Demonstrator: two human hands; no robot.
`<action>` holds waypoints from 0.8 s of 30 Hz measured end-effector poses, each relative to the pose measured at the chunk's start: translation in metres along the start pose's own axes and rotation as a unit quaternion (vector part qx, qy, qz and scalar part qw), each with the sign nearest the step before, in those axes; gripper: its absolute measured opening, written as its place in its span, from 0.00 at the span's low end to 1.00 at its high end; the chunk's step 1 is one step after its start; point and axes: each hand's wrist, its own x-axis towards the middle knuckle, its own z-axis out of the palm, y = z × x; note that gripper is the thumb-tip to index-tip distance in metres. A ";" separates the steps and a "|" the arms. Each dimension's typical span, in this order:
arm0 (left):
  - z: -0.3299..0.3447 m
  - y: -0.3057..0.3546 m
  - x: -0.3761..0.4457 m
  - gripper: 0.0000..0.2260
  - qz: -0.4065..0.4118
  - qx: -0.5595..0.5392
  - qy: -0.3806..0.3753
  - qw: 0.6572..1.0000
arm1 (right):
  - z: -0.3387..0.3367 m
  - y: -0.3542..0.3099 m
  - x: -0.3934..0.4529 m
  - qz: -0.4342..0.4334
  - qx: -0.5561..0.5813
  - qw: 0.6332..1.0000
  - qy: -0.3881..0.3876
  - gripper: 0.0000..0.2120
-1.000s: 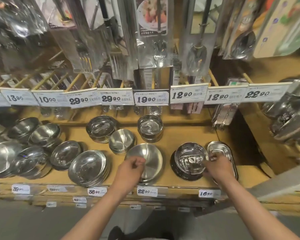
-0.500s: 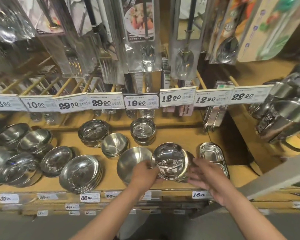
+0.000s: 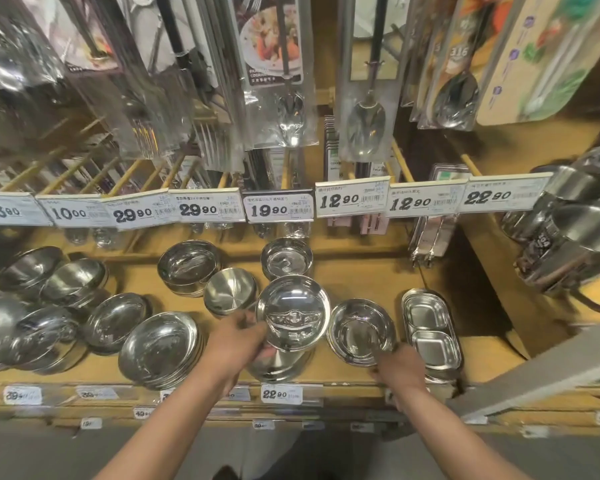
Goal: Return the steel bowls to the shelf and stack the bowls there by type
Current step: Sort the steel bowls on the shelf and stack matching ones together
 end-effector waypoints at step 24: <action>0.117 -0.021 0.006 0.04 0.035 0.218 -0.082 0.972 | -0.117 -0.001 -0.058 -0.021 0.396 0.917 -0.044 0.19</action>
